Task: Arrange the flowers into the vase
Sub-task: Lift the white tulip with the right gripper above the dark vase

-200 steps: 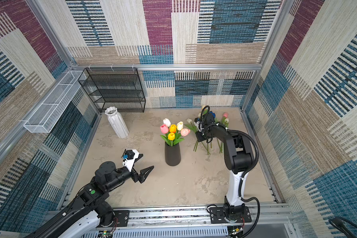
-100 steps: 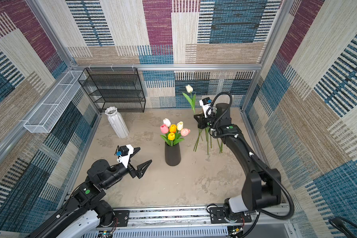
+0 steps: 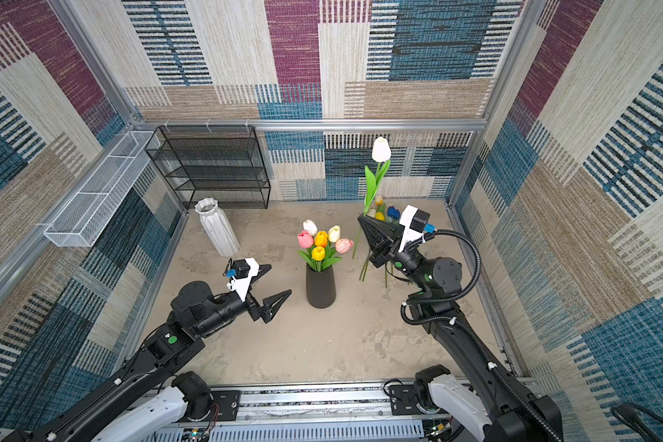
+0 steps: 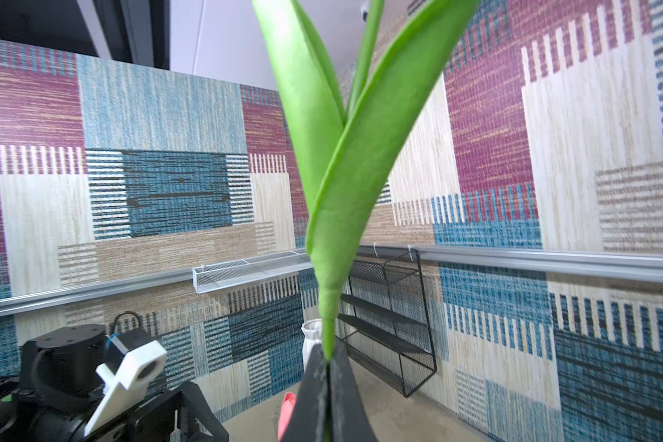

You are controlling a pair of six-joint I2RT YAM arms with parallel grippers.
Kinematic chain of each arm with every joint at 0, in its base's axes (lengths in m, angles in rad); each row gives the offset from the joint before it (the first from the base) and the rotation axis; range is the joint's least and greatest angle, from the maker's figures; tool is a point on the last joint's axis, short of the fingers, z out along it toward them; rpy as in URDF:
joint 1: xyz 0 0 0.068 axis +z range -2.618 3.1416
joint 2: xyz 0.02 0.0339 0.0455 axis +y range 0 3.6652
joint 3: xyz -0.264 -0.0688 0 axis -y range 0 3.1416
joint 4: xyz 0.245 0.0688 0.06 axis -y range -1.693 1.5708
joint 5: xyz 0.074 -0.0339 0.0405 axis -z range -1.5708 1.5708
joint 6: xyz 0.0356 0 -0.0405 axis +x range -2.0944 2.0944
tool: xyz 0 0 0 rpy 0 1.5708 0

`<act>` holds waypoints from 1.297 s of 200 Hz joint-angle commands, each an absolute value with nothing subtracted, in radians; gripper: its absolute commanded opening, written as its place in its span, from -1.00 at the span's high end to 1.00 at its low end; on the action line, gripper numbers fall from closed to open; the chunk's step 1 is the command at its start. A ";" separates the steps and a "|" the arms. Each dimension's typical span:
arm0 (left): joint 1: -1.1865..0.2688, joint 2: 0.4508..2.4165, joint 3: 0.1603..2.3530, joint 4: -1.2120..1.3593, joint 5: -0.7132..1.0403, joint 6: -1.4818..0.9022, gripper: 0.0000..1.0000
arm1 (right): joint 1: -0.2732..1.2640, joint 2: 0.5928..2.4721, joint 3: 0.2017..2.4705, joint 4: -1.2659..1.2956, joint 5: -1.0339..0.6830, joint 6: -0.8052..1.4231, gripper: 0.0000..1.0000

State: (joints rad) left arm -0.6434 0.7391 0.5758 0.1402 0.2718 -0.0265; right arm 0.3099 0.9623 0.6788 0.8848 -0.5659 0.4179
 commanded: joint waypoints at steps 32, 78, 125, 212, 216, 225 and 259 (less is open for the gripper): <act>-0.644 0.751 0.578 0.205 0.286 -0.012 -1.00 | 0.456 1.057 0.605 1.188 -0.528 0.329 1.00; -0.644 0.746 0.548 0.200 0.273 -0.026 -1.00 | 0.484 1.167 0.577 1.281 -0.461 0.257 1.00; -0.644 0.744 0.528 0.206 0.256 -0.035 -1.00 | 0.488 1.238 0.574 1.318 -0.452 0.253 1.00; -0.644 0.753 0.503 0.219 0.252 -0.037 -1.00 | 0.521 1.328 0.557 1.367 -0.454 0.250 1.00; -0.644 0.753 0.503 0.219 0.252 -0.037 -1.00 | 0.524 1.333 0.558 1.369 -0.454 0.249 1.00; -0.644 0.755 0.502 0.220 0.252 -0.037 -0.99 | 0.527 1.344 0.558 1.379 -0.454 0.250 1.00; -0.644 0.750 0.503 0.215 0.253 -0.041 -0.99 | 0.532 1.354 0.569 1.385 -0.439 0.248 1.00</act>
